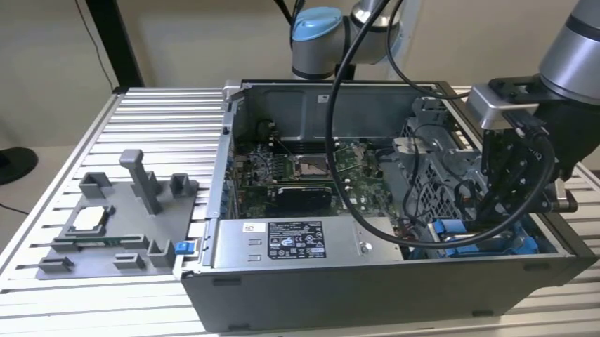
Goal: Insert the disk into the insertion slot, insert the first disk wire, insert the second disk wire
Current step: 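Insert the second disk wire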
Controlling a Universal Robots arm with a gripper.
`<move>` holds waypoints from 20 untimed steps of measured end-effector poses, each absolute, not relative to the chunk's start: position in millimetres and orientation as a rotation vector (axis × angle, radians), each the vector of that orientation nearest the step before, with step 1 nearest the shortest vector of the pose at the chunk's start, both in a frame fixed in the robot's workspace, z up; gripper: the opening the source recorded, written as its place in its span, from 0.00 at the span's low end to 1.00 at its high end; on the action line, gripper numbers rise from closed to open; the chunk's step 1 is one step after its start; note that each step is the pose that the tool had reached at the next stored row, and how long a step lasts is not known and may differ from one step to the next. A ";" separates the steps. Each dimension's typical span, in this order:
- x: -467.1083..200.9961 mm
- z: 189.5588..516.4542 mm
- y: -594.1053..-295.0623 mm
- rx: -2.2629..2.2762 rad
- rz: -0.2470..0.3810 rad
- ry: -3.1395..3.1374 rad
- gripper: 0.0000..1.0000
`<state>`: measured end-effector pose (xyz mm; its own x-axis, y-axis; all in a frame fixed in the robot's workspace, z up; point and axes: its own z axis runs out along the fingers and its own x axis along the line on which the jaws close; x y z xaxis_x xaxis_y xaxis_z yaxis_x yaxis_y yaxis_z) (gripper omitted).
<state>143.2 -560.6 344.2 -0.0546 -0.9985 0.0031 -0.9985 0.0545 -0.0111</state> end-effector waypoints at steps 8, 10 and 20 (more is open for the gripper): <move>142.7 342.5 -560.0 -2.156 -0.017 2.277 0.00; 142.7 342.0 -559.9 -2.156 -0.018 2.277 0.00; 142.6 338.9 -559.7 -2.156 -0.022 2.277 0.00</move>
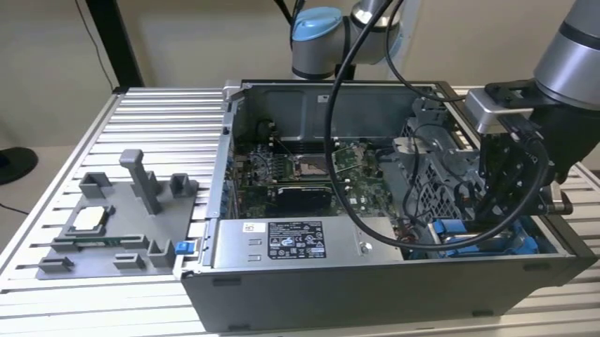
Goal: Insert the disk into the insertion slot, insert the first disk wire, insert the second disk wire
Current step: 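Insert the second disk wire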
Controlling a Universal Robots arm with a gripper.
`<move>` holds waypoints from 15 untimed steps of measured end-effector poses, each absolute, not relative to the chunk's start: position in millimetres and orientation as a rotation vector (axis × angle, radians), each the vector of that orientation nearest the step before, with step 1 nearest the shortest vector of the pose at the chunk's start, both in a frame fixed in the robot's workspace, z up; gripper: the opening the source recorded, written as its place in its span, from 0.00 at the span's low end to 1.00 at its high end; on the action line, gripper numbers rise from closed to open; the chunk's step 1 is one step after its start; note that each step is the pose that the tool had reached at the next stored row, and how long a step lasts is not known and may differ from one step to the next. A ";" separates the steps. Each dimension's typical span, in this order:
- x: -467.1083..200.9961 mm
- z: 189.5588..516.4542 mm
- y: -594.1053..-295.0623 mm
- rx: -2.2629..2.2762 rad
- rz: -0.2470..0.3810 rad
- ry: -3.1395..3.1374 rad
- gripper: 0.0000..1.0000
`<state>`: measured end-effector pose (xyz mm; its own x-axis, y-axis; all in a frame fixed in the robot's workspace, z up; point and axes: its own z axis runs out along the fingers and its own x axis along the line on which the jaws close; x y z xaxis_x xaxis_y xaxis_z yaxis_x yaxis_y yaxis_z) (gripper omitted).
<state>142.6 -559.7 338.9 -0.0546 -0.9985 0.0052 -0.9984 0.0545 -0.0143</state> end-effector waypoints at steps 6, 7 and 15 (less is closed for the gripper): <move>142.6 338.3 -559.7 -2.156 -0.022 2.276 0.00; 142.6 338.2 -559.7 -2.156 -0.022 2.276 0.00; 142.6 333.9 -559.4 -2.158 -0.025 2.273 0.00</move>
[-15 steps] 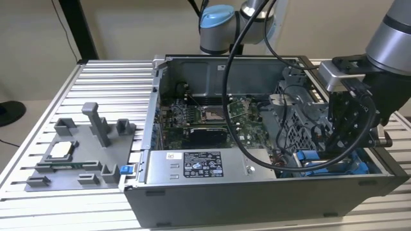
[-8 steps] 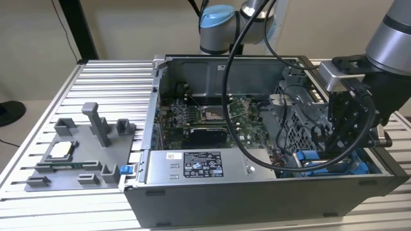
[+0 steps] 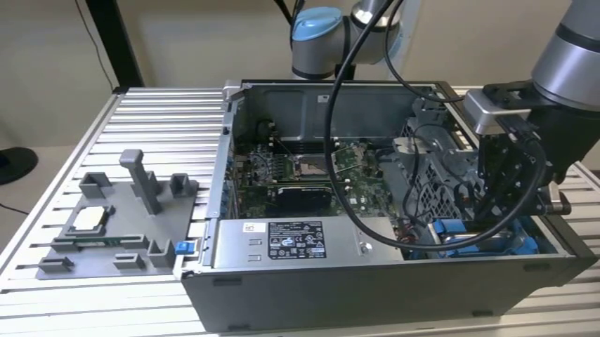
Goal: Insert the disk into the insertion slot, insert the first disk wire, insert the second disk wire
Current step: 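Insert the second disk wire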
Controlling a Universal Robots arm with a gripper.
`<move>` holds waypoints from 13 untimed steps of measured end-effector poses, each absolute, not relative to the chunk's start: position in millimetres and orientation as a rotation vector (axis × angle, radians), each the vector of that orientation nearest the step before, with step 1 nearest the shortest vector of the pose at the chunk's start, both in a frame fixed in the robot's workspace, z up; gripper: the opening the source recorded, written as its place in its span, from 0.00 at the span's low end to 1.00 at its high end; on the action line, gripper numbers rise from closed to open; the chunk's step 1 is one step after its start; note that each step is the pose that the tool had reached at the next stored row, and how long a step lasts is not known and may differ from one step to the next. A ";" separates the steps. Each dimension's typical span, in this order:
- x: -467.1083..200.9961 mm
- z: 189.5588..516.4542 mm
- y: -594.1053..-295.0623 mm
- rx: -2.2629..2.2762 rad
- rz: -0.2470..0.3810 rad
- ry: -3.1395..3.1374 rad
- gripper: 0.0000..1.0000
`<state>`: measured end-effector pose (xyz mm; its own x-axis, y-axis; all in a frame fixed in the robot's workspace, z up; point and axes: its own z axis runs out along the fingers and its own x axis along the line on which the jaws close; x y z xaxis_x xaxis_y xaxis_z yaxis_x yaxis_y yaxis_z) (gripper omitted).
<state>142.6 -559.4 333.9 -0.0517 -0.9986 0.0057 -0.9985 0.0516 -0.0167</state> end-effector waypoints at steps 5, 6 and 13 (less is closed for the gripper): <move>142.6 333.7 -559.4 -2.158 -0.025 2.272 0.00; 142.6 333.7 -559.4 -2.158 -0.025 2.272 0.00; 142.6 333.2 -559.4 -2.158 -0.025 2.272 0.00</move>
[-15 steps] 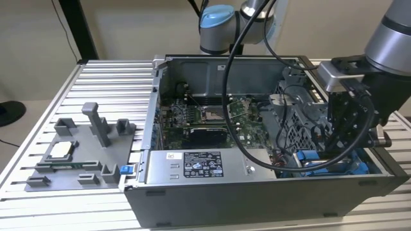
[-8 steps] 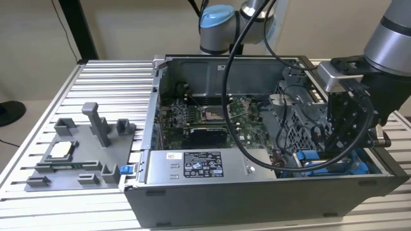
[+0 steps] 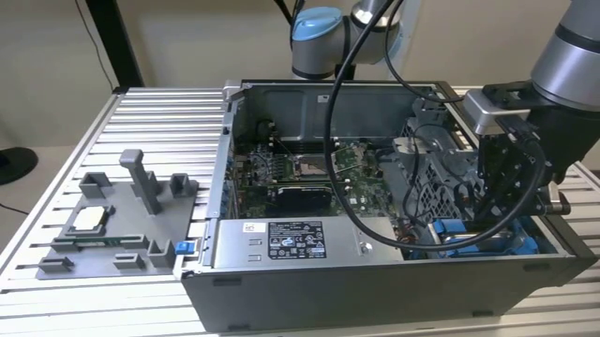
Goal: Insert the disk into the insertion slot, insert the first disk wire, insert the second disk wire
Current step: 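Insert the second disk wire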
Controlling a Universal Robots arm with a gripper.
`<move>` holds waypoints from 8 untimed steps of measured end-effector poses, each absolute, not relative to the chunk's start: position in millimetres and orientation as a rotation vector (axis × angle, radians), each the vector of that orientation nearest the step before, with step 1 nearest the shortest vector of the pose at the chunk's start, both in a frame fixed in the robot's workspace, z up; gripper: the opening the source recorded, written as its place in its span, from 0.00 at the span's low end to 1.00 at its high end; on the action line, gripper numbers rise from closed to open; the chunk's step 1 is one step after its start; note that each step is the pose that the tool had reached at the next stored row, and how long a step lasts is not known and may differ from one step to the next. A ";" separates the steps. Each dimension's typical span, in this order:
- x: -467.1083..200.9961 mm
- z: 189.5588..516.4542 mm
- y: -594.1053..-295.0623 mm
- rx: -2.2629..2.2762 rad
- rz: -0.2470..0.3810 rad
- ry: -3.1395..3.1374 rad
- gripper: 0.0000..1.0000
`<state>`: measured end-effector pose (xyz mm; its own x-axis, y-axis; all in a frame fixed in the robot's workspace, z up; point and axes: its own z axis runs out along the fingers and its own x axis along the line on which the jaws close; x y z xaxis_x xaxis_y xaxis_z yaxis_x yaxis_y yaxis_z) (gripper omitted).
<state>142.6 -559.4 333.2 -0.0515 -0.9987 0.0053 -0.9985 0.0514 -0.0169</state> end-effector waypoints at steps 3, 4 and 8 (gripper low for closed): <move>142.6 334.0 -559.4 -2.158 -0.024 2.272 0.00; 142.7 334.8 -559.3 -2.157 -0.023 2.271 0.00; 142.8 342.2 -559.3 -2.158 -0.025 2.272 1.00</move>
<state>142.8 -559.3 342.2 -0.0513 -0.9987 0.0052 -0.9985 0.0512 -0.0169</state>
